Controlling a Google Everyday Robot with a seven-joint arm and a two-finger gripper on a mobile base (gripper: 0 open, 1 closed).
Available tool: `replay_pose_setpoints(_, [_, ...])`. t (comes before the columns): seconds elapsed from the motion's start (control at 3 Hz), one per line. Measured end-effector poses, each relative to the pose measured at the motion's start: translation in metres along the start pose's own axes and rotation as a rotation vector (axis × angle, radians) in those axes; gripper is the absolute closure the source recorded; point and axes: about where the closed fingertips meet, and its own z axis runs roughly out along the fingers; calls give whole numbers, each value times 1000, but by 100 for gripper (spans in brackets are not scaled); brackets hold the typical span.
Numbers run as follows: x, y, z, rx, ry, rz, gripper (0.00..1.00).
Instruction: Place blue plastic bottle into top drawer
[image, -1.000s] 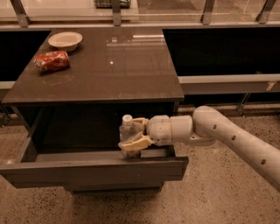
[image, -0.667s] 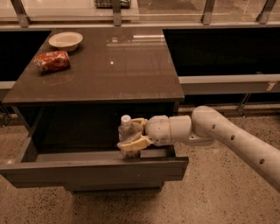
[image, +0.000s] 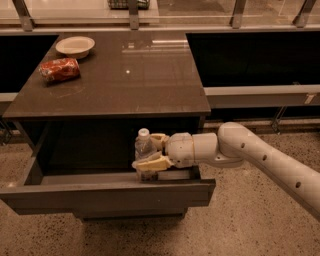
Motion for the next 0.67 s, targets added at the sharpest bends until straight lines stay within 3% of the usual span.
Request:
replay_pose_setpoints(0.33, [0,1,2,-4,-1,0,0])
replay_pose_setpoints(0.67, [0,1,2,-4,-1,0,0])
